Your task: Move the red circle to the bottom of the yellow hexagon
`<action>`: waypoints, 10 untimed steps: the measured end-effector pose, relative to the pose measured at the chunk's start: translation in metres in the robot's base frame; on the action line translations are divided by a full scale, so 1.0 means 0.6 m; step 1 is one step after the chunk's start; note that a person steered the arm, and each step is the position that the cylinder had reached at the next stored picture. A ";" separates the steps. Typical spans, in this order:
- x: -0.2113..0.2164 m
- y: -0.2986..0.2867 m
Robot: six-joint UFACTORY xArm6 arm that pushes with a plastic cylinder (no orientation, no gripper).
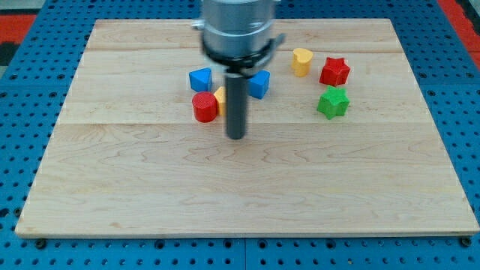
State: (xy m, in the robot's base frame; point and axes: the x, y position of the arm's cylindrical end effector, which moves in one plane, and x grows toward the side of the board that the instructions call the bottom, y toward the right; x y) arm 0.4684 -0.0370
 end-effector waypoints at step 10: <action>-0.056 0.020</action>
State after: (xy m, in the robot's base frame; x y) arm 0.4348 -0.0248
